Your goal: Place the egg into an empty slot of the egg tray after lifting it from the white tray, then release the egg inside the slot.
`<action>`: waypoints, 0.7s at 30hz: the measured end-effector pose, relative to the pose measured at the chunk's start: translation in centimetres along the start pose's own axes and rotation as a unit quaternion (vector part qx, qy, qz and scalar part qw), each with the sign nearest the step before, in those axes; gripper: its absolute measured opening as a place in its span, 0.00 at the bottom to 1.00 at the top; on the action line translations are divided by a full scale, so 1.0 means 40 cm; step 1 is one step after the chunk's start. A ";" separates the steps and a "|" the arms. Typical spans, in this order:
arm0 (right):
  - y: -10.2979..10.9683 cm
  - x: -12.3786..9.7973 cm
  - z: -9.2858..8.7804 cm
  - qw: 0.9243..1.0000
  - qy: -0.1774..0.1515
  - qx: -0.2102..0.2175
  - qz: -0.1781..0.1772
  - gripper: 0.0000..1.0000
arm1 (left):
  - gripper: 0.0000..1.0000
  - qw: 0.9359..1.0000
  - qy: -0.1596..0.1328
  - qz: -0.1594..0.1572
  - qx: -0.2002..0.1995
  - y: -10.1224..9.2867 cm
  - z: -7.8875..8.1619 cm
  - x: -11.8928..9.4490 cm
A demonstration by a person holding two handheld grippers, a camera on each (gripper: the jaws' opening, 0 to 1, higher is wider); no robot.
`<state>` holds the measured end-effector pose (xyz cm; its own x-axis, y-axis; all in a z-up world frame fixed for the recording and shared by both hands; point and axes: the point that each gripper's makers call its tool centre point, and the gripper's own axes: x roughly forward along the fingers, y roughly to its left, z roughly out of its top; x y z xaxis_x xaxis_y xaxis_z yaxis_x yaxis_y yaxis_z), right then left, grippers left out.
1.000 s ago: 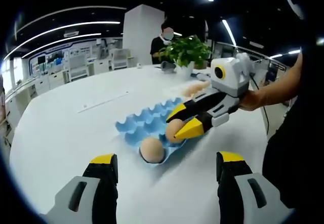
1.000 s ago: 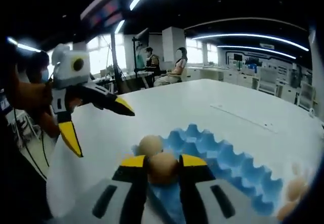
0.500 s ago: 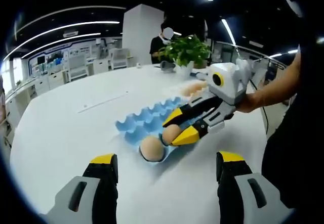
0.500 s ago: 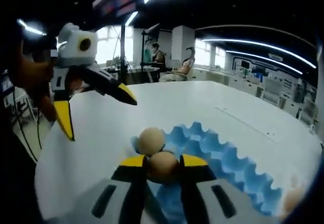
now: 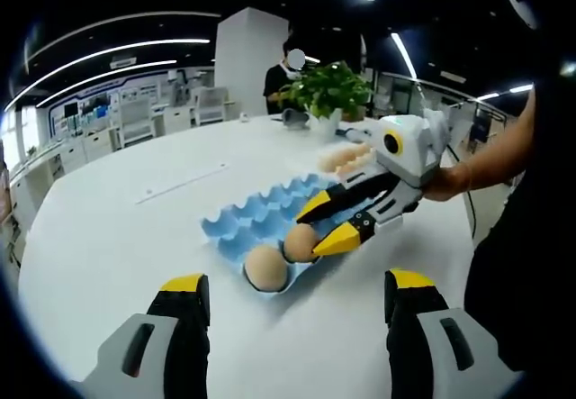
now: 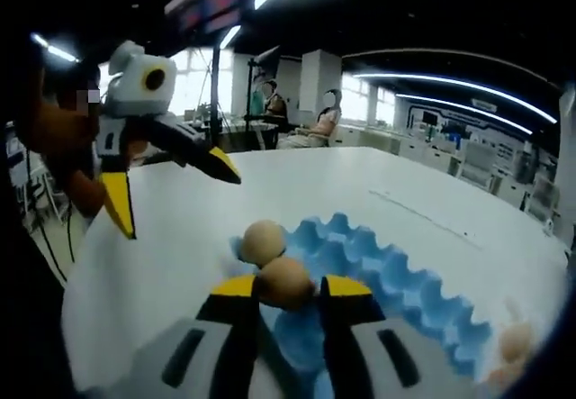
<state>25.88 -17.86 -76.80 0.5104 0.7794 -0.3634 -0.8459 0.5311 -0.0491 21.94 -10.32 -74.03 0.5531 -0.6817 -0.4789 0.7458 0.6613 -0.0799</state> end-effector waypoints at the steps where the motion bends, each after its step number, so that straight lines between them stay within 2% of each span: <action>1: -0.002 -0.006 0.002 1.000 -0.003 0.003 -0.003 0.25 | 0.81 1.000 0.000 0.000 -0.001 -0.001 0.000 0.002; 6: -0.026 -0.050 0.001 0.999 -0.012 0.017 -0.025 0.25 | 0.81 1.000 0.000 0.001 -0.001 0.000 0.000 0.005; 8: -0.049 -0.082 -0.010 0.998 -0.015 0.042 -0.046 0.25 | 0.81 1.000 -0.003 0.000 -0.002 -0.002 0.004 0.005; 12: -0.088 -0.135 -0.028 0.995 -0.014 0.058 -0.081 0.25 | 0.81 1.000 -0.002 -0.002 0.000 -0.005 0.004 0.006; 21: -0.179 -0.275 -0.077 0.982 -0.015 0.088 -0.164 0.25 | 0.81 1.000 -0.001 -0.004 0.003 -0.013 0.005 0.007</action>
<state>25.83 -31.26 -75.33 0.7575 0.5651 -0.3268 -0.5967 0.8025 0.0047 21.77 -10.92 -73.92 0.5485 -0.6875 -0.4759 0.7524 0.6541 -0.0778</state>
